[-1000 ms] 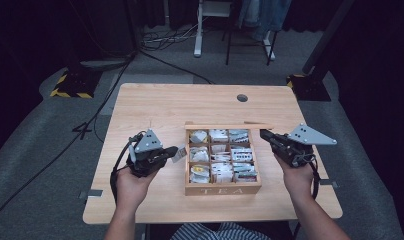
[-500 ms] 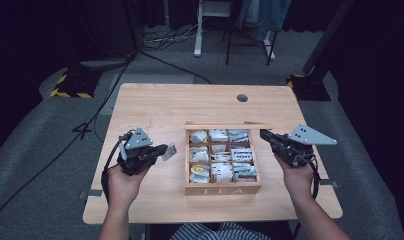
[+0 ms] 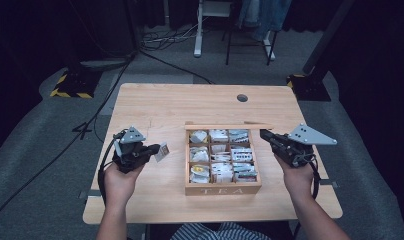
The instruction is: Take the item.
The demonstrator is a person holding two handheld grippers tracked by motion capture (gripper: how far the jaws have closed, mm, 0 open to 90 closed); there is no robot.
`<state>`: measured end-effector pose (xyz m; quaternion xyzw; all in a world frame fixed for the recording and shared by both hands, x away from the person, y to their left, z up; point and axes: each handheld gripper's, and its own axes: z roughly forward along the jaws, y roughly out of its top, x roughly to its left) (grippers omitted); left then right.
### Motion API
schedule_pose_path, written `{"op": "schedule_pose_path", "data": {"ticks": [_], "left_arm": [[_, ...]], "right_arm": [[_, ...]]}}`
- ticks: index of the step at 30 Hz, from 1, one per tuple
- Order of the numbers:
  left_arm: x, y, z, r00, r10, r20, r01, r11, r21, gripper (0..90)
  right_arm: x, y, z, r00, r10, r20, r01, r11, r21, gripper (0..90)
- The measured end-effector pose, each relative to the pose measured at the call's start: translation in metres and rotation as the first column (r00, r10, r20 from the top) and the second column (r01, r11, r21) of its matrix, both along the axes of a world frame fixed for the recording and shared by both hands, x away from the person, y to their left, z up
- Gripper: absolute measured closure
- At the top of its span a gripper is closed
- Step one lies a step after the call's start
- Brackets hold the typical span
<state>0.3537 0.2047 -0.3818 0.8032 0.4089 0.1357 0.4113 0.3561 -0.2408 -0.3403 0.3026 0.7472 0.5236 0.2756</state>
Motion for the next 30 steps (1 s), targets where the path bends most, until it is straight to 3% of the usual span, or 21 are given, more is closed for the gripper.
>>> {"op": "schedule_pose_path", "data": {"ticks": [14, 30], "left_arm": [[0.015, 0.015, -0.024, 0.9978, 0.031, -0.058, -0.034, 0.9985, -0.044, 89.1], [0.023, 0.021, -0.042, 0.9934, 0.055, -0.100, -0.060, 0.9974, -0.041, 89.0]], "right_arm": [[0.000, 0.000, 0.000, 1.0000, 0.000, 0.001, 0.000, 1.000, -0.001, 89.8], [0.000, 0.000, 0.000, 1.0000, 0.002, 0.002, -0.002, 1.000, -0.003, 89.7]]}}
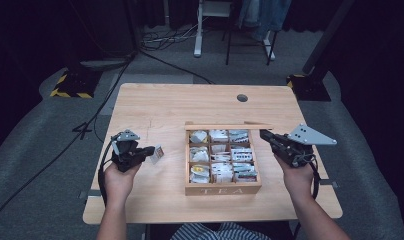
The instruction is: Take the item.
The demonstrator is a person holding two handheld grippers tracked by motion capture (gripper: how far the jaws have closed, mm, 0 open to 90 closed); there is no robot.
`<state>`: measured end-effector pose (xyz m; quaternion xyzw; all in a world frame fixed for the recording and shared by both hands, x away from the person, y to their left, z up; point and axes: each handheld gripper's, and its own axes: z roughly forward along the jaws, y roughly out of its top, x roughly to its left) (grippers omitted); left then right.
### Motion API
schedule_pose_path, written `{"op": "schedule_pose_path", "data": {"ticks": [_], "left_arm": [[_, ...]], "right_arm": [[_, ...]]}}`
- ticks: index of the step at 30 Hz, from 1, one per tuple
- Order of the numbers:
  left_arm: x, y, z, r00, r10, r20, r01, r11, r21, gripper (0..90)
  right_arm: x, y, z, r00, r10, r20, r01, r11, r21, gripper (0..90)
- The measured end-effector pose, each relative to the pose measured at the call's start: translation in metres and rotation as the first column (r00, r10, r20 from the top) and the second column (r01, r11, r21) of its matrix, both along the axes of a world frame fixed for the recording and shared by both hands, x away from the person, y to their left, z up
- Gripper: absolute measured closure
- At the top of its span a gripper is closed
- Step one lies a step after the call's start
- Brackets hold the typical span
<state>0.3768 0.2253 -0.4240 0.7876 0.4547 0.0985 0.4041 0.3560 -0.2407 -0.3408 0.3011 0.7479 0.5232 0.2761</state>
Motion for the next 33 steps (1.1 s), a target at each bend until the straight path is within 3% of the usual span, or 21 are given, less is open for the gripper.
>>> {"op": "schedule_pose_path", "data": {"ticks": [17, 27, 33], "left_arm": [[0.006, 0.007, -0.016, 0.9973, 0.056, -0.046, -0.056, 0.9984, 0.008, 88.7], [0.009, 0.010, -0.022, 0.9951, 0.082, -0.054, -0.080, 0.9958, 0.044, 86.6], [0.011, 0.014, -0.025, 0.9911, 0.112, -0.071, -0.110, 0.9931, 0.041, 70.2]], "right_arm": [[0.000, 0.000, 0.000, 1.0000, 0.000, 0.000, 0.000, 1.000, -0.001, 89.7], [0.000, 0.000, 0.000, 1.0000, 0.000, 0.000, 0.000, 1.000, -0.001, 89.7], [0.000, 0.000, 0.000, 1.0000, 0.000, -0.001, 0.000, 1.000, -0.001, 89.7]]}}
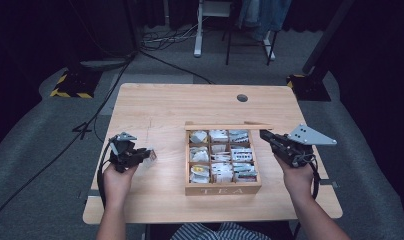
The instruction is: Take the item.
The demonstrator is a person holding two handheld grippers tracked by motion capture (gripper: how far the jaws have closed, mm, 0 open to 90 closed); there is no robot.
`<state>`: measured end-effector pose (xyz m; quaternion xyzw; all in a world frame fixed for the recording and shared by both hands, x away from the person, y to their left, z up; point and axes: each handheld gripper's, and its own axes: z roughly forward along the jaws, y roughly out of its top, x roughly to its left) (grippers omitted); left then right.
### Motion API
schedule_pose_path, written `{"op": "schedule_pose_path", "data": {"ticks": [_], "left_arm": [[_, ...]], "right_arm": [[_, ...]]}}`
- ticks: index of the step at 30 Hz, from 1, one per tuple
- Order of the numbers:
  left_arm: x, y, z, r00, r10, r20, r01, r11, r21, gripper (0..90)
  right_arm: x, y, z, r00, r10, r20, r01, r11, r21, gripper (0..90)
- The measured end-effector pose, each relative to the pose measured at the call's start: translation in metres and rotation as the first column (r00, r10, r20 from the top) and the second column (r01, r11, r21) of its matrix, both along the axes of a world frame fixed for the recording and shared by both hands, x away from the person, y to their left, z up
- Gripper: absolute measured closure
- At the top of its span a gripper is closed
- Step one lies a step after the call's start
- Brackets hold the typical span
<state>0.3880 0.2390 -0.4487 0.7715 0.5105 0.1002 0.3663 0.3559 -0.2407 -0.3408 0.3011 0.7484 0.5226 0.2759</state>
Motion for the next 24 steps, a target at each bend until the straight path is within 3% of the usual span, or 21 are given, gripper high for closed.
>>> {"op": "schedule_pose_path", "data": {"ticks": [5, 9, 14, 24], "left_arm": [[0.001, 0.001, -0.001, 0.9989, 0.045, -0.010, -0.045, 0.9986, 0.027, 54.0], [0.001, 0.004, -0.002, 0.9974, 0.070, -0.012, -0.070, 0.9966, 0.044, 48.4], [-0.001, 0.009, 0.000, 0.9957, 0.093, -0.004, -0.093, 0.9952, 0.029, 45.0], [-0.012, -0.007, 0.022, 0.9985, 0.031, 0.045, -0.033, 0.9987, 0.040, 44.3]], "right_arm": [[0.000, 0.000, 0.000, 1.0000, 0.000, 0.000, 0.000, 1.000, 0.001, 89.7], [0.000, 0.000, 0.000, 1.0000, 0.000, 0.000, 0.000, 1.000, 0.000, 89.7], [0.000, 0.000, 0.000, 1.0000, 0.001, 0.000, -0.001, 1.000, 0.003, 89.7], [0.001, 0.000, 0.000, 1.0000, 0.003, -0.002, -0.003, 1.000, 0.002, 89.7]]}}
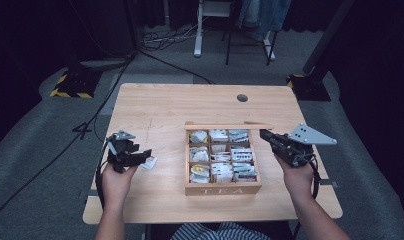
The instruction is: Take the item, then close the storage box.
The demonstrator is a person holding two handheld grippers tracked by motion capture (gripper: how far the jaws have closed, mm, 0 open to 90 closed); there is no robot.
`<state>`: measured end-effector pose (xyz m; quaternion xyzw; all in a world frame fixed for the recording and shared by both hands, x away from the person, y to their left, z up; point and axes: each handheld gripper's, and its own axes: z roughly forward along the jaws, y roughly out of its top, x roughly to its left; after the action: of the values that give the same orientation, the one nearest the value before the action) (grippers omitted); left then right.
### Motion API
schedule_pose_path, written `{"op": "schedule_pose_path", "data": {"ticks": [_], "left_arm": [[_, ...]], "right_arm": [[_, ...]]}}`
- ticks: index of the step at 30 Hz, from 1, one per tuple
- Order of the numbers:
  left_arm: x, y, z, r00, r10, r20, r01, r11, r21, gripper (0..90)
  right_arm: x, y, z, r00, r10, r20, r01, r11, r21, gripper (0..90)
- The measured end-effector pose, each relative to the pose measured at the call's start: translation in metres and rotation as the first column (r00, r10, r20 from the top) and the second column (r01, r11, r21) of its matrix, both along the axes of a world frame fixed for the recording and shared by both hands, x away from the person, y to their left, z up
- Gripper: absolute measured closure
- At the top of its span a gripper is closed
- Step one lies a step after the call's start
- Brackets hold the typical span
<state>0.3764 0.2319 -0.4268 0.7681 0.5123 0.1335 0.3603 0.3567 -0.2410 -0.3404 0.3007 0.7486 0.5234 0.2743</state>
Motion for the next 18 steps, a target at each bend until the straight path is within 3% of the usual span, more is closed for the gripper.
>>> {"op": "schedule_pose_path", "data": {"ticks": [2, 7, 10, 15, 18], "left_arm": [[-0.004, -0.004, 0.005, 0.9997, -0.022, 0.012, 0.021, 0.9995, 0.023, 44.1], [-0.020, -0.011, 0.010, 0.9965, -0.074, 0.038, 0.073, 0.9970, 0.026, 43.7], [-0.030, -0.014, 0.011, 0.9925, -0.111, 0.050, 0.109, 0.9932, 0.040, 43.7], [-0.048, -0.023, 0.015, 0.9841, -0.161, 0.076, 0.159, 0.9869, 0.023, 43.7], [-0.058, -0.028, 0.017, 0.9760, -0.194, 0.098, 0.192, 0.9809, 0.029, 43.6]], "right_arm": [[0.000, 0.000, 0.000, 1.0000, 0.000, 0.000, 0.000, 1.000, 0.001, 89.7], [0.000, 0.000, 0.000, 1.0000, -0.001, -0.002, 0.001, 1.000, 0.001, 89.7], [0.000, 0.000, 0.000, 1.0000, -0.001, -0.001, 0.001, 1.000, -0.002, 89.7], [0.000, 0.000, 0.000, 1.0000, -0.003, -0.001, 0.003, 1.000, -0.001, 89.7], [-0.001, 0.000, 0.000, 1.0000, -0.002, -0.001, 0.002, 1.000, -0.004, 89.7]]}}
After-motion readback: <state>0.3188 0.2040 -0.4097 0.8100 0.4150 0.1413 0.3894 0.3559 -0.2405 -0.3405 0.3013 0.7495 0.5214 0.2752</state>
